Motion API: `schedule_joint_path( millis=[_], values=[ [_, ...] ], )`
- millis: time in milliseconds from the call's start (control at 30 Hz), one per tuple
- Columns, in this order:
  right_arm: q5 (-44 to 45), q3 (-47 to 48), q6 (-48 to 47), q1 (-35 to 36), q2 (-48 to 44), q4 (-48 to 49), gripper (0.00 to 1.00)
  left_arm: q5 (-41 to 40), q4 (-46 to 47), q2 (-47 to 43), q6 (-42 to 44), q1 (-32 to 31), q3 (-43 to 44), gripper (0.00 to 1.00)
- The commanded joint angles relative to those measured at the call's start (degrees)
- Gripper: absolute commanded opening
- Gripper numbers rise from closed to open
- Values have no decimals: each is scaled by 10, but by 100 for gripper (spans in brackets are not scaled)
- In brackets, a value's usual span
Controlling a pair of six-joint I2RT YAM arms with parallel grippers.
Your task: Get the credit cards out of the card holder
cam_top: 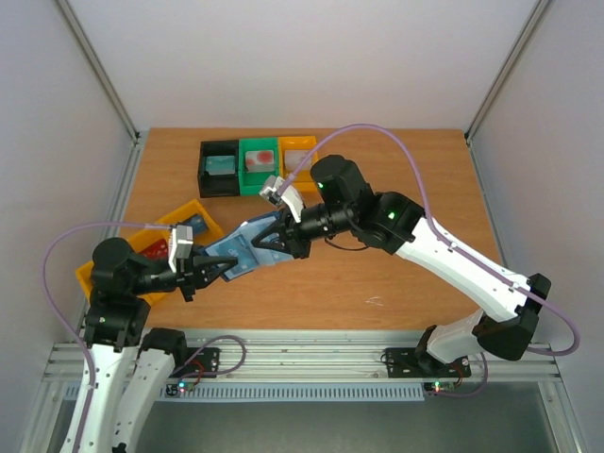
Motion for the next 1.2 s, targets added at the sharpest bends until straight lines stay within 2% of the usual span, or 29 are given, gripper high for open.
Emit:
schedule_joint_path(
  millis=[0,33,67,100,200,367,567,800,1000,1100,1167],
  values=[
    [-34,18,-19,-4,-12,-14,1,-16,46,-23,-15,2,-2,24],
    [-33,12,-24,-4,-20,-10,1,-30,41,-23,-15,2,1,41],
    [-33,8,-26,-6,-26,-6,1,-47,37,-24,-14,3,4,52],
    [-37,8,-24,-7,-30,-6,1,-58,38,-25,-12,4,5,56],
    [-69,11,-17,-8,-36,-7,1,-65,55,-27,-8,6,-4,56],
    [-61,0,-12,-8,-59,-17,1,-82,23,-40,16,8,-9,59],
    [-49,-28,-4,-8,-77,-6,1,-65,-71,-63,107,8,11,77],
    [-56,-31,0,-8,-76,1,1,-76,-28,-68,82,8,-2,71],
    [-65,-20,-12,-8,-73,-22,1,-97,-40,-73,136,8,-4,64],
    [-81,-20,-7,-8,-67,-12,1,-97,32,-57,118,8,-25,61],
    [-93,-19,-2,-8,-56,-2,1,-103,94,-41,53,7,-35,57]
  ],
)
